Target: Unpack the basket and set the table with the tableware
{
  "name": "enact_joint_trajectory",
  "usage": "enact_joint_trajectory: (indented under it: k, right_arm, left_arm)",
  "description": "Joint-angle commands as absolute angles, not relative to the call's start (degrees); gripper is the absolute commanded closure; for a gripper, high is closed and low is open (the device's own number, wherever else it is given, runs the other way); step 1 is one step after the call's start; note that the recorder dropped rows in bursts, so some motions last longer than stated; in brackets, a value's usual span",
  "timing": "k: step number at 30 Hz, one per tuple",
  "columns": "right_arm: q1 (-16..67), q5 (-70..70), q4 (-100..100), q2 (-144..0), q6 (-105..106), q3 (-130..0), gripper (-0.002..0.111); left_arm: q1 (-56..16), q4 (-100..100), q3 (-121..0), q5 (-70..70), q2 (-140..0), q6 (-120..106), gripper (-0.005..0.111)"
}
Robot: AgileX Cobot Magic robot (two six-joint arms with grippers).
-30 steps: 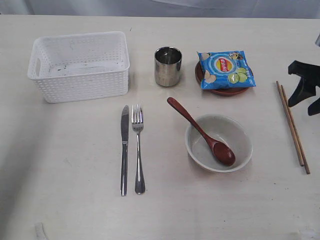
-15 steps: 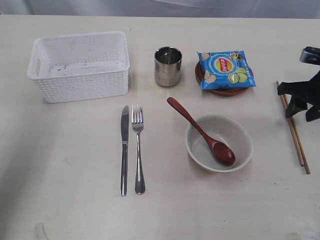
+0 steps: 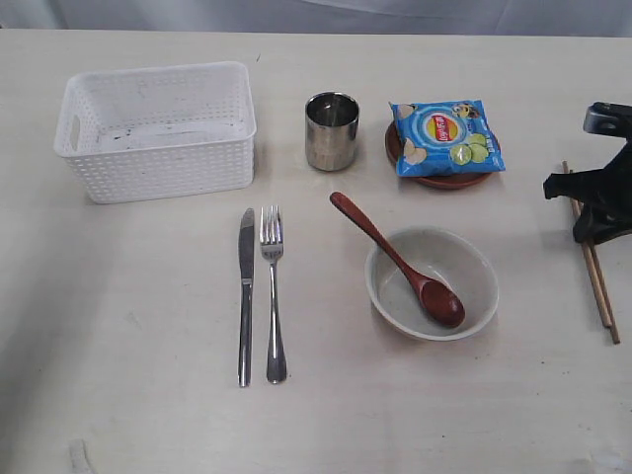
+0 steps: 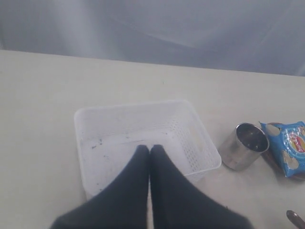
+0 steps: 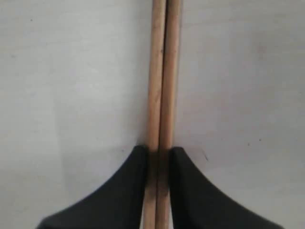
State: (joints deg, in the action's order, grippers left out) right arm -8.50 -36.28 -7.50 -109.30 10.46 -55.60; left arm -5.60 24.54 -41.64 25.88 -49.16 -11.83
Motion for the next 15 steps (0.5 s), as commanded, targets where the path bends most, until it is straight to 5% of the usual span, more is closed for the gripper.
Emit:
enact_joint_trajectory:
  k: [1,15]
  right_arm:
    - [-8.42,-38.12,-7.65,-110.05,10.51,-55.75,0.109]
    - [-8.42,-44.76,-20.11,-105.45,17.35,-57.13,0.109]
  left_arm:
    - [-6.01,24.27,-41.43,25.37,-48.89,-12.19,0.106]
    - [-6.01,24.27,-41.43,25.37,-48.89,-12.36,0.106]
